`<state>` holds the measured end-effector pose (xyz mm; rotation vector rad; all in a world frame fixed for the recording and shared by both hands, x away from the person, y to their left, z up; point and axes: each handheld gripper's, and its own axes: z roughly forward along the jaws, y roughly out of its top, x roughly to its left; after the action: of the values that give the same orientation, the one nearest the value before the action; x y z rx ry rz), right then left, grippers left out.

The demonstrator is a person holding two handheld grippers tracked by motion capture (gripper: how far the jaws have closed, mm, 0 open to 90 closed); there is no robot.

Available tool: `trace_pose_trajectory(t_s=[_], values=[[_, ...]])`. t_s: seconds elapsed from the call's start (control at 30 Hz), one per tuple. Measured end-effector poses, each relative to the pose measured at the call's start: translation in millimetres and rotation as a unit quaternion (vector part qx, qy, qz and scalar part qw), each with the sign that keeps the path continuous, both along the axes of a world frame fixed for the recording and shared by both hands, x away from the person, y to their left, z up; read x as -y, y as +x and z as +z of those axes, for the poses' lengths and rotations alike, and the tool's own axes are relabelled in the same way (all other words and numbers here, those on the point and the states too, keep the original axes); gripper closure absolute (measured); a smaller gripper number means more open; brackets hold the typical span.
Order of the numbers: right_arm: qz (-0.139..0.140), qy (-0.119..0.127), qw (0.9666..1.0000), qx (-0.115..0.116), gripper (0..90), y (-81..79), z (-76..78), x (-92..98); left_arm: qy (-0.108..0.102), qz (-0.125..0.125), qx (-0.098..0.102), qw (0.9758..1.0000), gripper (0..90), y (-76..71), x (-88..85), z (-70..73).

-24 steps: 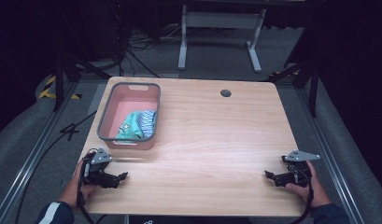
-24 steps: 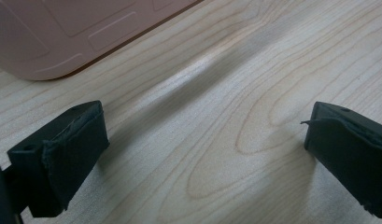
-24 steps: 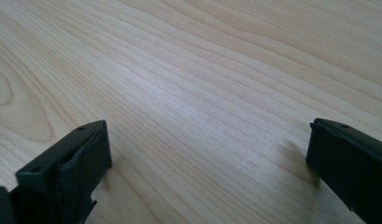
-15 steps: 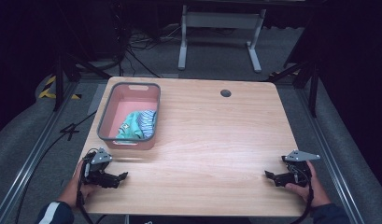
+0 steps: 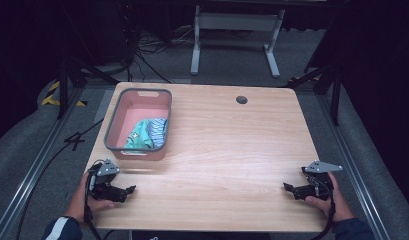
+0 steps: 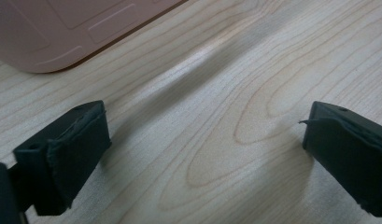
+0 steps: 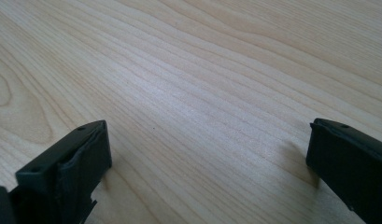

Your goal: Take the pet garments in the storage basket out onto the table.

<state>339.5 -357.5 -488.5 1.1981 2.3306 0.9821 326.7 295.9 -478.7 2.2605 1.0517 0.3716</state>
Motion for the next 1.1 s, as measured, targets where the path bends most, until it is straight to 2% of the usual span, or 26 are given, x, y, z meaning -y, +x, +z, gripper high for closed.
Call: trace_pose_trajectory(t_s=[0.03,0.07,0.13,0.17,0.2,0.27,0.33,0.4,0.47,0.5,0.53,0.7,0.9,1.1], values=[[0.001,-0.001,1.0,0.0,0.4,0.1,-0.1,0.1,0.003,-0.003,-0.007,1.0,4.6,-0.8,0.6,2.1],[0.0,0.0,1.0,0.0,0.4,0.0,0.0,0.0,0.01,-0.013,-0.006,0.9998,8.6,-1.4,1.5,4.8],[0.001,-0.001,1.0,0.0,0.4,0.1,0.0,0.1,0.024,-0.017,-0.001,0.9996,21.6,-3.8,3.6,11.1],[0.001,-0.001,1.0,0.0,0.4,0.0,0.0,0.1,0.025,-0.018,0.0,0.9995,19.9,-4.3,3.9,13.2],[0.0,0.0,1.0,0.0,0.4,0.0,0.0,0.0,0.024,-0.019,0.0,0.9995,13.9,-5.6,4.2,15.2],[0.001,-0.001,1.0,0.0,0.4,0.1,0.0,0.1,0.027,-0.023,0.006,0.9994,20.0,-6.7,2.7,20.0],[0.0,0.0,1.0,0.0,0.4,0.0,0.0,0.0,0.022,-0.013,0.012,0.9996,14.9,-7.6,0.3,24.1],[0.0,0.0,1.0,0.0,0.4,0.0,0.0,0.0,0.02,-0.009,0.016,0.9996,17.9,-8.7,-2.6,29.0],[0.0,0.0,1.0,0.0,0.4,0.0,0.0,0.0,0.014,-0.008,0.024,0.9996,15.6,-10.4,-4.3,33.9],[0.0,0.0,1.0,0.0,0.4,0.0,0.0,0.0,0.014,-0.014,0.028,0.9994,16.9,-10.6,-5.7,36.8],[0.001,-0.002,1.0,0.0,0.4,0.1,-0.1,0.2,0.005,-0.01,0.028,0.9995,16.2,-11.7,-6.0,39.2],[0.0,0.0,1.0,0.0,0.4,0.0,0.0,0.0,-0.002,-0.009,0.042,0.9991,16.2,-12.7,-9.1,53.4],[0.0,0.0,1.0,0.0,0.4,0.0,0.0,0.0,0.003,-0.014,0.071,0.9974,16.4,-11.4,-12.3,73.3],[0.0,0.0,1.0,0.0,0.4,0.1,0.0,0.0,-0.006,-0.014,0.071,0.9974,16.4,-3.8,-9.6,87.0]])
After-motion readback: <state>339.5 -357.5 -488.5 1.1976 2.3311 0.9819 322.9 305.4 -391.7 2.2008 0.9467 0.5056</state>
